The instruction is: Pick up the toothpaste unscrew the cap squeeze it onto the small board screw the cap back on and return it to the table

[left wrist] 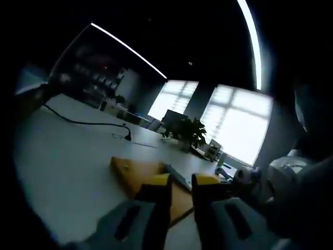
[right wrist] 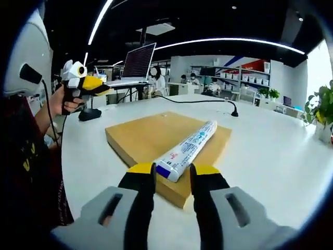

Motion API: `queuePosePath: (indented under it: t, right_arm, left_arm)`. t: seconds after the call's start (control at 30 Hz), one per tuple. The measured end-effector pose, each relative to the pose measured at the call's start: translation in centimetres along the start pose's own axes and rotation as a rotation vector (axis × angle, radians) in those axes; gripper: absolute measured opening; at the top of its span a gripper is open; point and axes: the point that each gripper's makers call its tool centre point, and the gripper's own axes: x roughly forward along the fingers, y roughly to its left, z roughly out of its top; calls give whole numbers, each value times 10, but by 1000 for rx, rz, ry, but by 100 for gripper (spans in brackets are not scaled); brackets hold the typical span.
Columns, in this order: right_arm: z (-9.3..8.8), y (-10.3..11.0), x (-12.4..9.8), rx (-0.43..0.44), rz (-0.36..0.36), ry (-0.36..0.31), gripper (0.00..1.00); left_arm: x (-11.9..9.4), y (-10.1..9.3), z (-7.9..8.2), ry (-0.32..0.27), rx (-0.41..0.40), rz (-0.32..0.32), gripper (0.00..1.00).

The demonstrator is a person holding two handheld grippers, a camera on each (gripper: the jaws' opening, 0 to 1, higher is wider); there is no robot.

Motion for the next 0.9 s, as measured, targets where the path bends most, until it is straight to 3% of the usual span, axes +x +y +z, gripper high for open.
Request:
queuePosePath:
  t: [0.03,0.1,0.27,0.43,0.57,0.67,0.77,0.8,0.9]
  right_arm:
    - [10,-5,-3,46,10,-50,35]
    - [21,-13,-7,119,42,-83,36]
    - [49,-26,-17,53,73,-106,36]
    - [82,-33,-29,-45,93,-158,34]
    - [101,-22,-39,-56,188,-209,28]
    - [103,-23,-45,-72,197,-229,28]
    - [103,-29,-52,-86,157,-283,28]
    - [103,-30,-55,-66,156,-322,29]
    - [92,-35,-61,11,147,-357,30]
  left_arm:
    - [0,-1,2,-4,20,4,15]
    - [-1,-1,5,-2,86,22,15]
    - [0,-10,11,-18,219,46,15]
    - [-10,-14,23,-63,294,65,16]
    - [-19,-15,32,-90,341,91,17]
    - [-23,-16,32,-97,366,100,19]
    - [-25,-14,28,-99,404,122,21]
    - [-25,-14,27,-123,409,122,22]
    - [-24,-15,15,-104,438,104,32]
